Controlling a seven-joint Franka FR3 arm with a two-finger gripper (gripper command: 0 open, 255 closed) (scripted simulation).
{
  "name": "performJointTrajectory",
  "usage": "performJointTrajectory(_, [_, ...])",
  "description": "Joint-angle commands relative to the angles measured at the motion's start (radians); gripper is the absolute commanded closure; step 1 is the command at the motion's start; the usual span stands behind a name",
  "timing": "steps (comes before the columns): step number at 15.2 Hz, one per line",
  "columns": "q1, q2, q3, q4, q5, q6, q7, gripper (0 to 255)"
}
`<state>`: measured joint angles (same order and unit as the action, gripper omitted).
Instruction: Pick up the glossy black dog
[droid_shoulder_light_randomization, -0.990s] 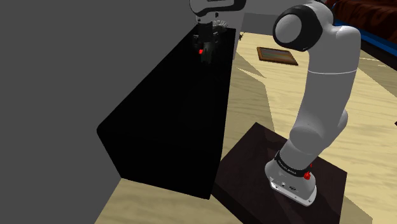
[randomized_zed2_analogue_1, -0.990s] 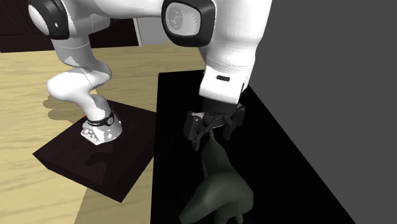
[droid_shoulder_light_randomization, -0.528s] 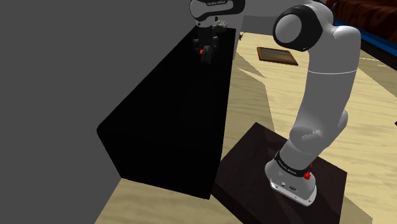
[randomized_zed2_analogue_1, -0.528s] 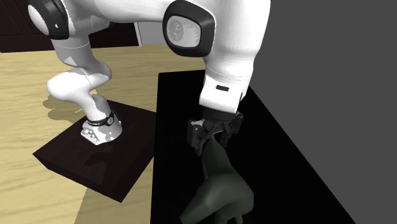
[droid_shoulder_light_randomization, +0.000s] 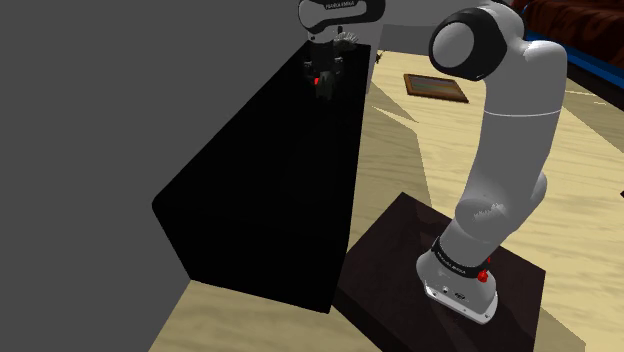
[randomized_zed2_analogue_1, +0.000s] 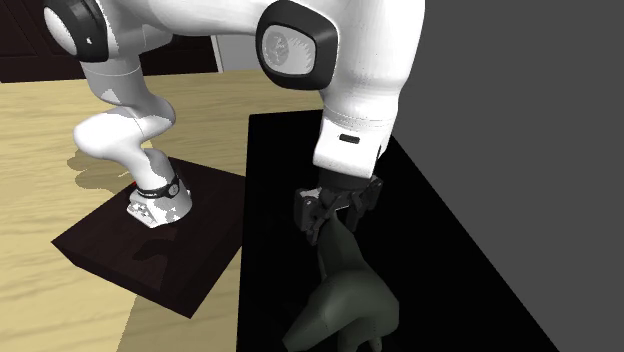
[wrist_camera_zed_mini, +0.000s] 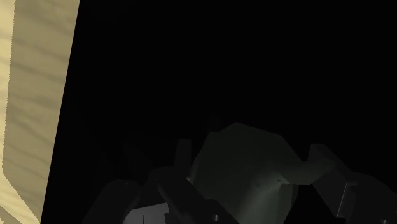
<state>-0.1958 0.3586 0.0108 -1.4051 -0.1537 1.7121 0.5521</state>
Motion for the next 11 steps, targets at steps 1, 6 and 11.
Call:
performJointTrajectory(1, [0.0,0.001,0.0,0.013,0.0,-0.012,-0.002,255])
performJointTrajectory(6, [0.002,0.008,0.0,0.091,0.001,-0.082,-0.011,255])
performJointTrajectory(11, [0.004,0.023,-0.001,0.181,0.001,-0.157,-0.021,255])
